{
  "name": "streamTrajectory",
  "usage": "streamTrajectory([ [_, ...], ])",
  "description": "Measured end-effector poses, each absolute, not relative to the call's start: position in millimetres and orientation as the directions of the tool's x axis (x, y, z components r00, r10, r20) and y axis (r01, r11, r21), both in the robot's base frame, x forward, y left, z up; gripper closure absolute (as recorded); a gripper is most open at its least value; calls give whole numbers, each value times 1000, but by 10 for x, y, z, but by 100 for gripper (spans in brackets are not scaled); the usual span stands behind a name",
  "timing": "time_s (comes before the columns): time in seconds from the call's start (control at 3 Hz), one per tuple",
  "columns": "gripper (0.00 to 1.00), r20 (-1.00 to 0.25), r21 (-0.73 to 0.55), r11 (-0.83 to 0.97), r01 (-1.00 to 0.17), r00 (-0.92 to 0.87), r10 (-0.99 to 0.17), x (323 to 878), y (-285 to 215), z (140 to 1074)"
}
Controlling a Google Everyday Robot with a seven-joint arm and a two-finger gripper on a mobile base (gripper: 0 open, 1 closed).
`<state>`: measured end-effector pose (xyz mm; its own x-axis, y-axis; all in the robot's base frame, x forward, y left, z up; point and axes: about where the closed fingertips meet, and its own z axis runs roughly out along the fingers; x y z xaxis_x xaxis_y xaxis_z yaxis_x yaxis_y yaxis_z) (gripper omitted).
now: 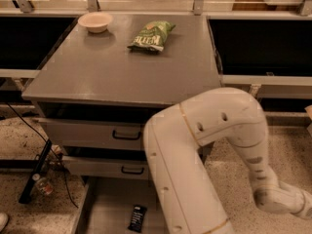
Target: Pick rxbar blueberry from bottom drawer and place on counter
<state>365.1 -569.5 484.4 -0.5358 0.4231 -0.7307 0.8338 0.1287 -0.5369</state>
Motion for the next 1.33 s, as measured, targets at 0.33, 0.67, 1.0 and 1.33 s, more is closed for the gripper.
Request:
streamTrajectory([
  [0.33, 0, -742, -466, 74, 881, -436, 510, 3303, -6219, 4958],
  [0.67, 0, -743, -427, 11, 904, -358, 565, 2988, -6616, 4955],
  [1.0, 0, -730, -417, -62, 907, -294, 617, 2802, -7004, 4840],
  [1.33, 0, -730, -417, -62, 907, -294, 617, 2801, -7004, 4840],
])
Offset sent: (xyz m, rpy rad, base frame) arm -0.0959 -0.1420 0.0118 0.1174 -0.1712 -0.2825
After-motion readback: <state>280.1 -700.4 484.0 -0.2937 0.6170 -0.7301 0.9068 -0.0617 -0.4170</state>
